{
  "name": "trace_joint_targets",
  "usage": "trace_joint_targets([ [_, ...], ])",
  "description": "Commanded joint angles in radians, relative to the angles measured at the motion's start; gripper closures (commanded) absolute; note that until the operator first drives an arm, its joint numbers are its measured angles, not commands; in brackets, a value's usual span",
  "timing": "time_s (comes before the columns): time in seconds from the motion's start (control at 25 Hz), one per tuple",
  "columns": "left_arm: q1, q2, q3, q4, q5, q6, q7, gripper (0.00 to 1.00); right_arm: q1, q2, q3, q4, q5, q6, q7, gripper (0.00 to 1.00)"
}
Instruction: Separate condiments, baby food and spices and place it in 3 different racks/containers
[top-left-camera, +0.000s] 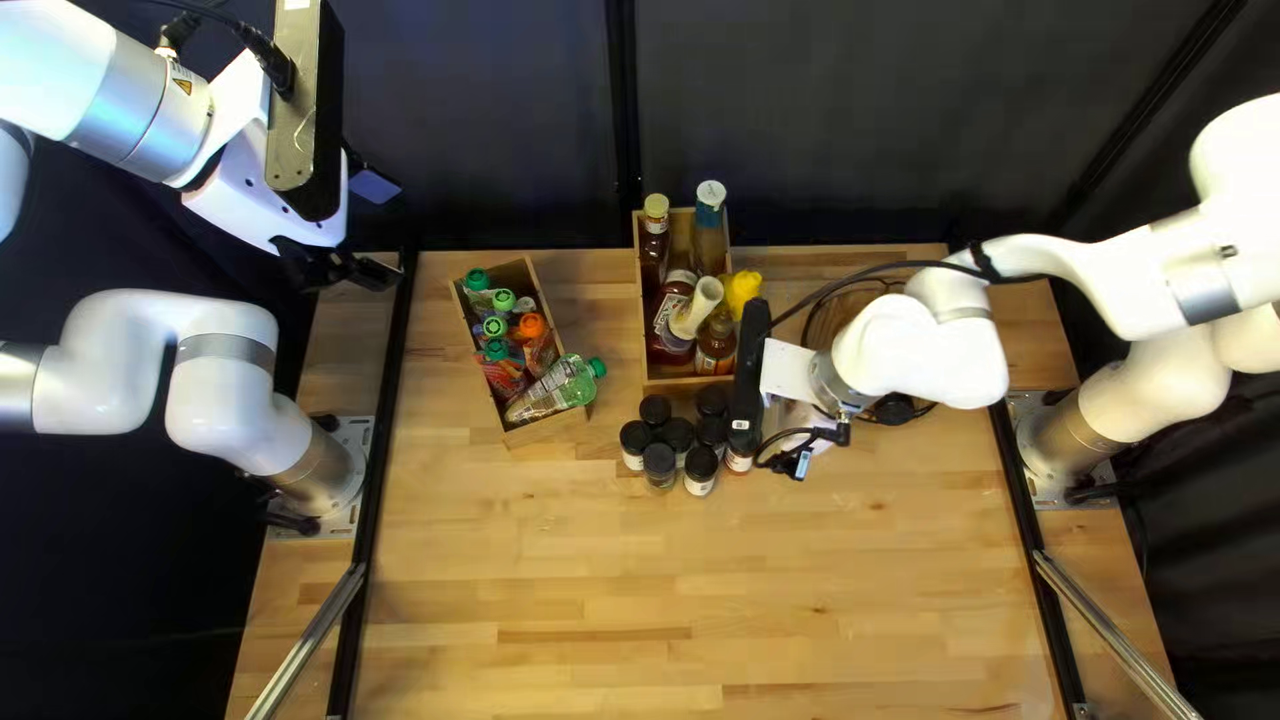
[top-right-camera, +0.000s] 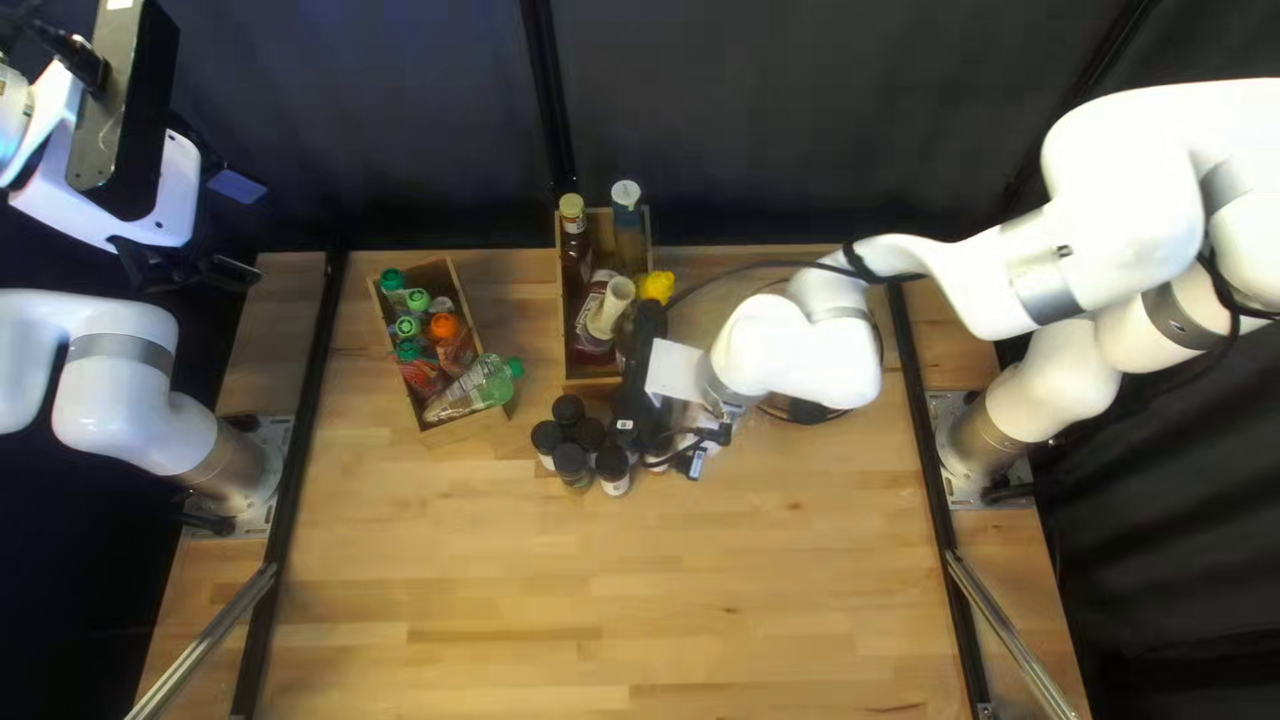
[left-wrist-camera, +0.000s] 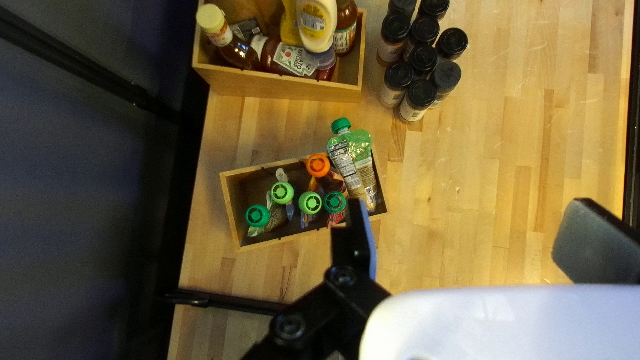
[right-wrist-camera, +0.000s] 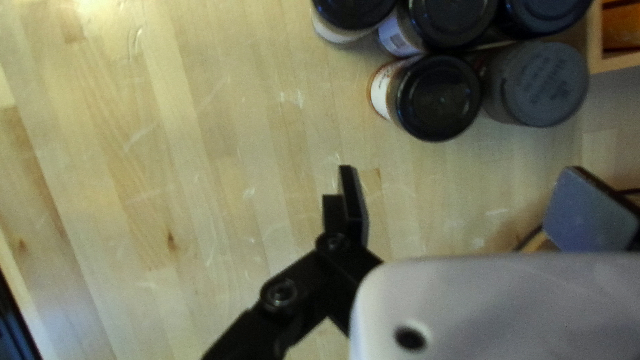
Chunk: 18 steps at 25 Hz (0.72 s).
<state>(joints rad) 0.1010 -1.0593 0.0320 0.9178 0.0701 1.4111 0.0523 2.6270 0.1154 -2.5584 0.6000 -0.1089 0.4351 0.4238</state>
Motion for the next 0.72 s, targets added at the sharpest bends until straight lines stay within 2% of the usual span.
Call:
trace_joint_targets([
  [0.04, 0.000, 0.000, 0.000, 0.000, 0.000, 0.000, 0.000, 0.00, -0.023, -0.046, 0.033, 0.010, -0.134, -0.022, 0.172, 0.00],
  [0.2, 0.000, 0.000, 0.000, 0.000, 0.000, 0.000, 0.000, 0.00, -0.023, -0.114, 0.028, 0.049, -0.268, -0.011, 0.322, 0.00],
  [0.36, 0.000, 0.000, 0.000, 0.000, 0.000, 0.000, 0.000, 0.00, -0.017, -0.176, 0.013, 0.093, -0.341, 0.003, 0.388, 0.00],
  [0.72, 0.000, 0.000, 0.000, 0.000, 0.000, 0.000, 0.000, 0.00, -0.003, -0.238, -0.003, 0.171, -0.414, 0.049, 0.431, 0.03],
])
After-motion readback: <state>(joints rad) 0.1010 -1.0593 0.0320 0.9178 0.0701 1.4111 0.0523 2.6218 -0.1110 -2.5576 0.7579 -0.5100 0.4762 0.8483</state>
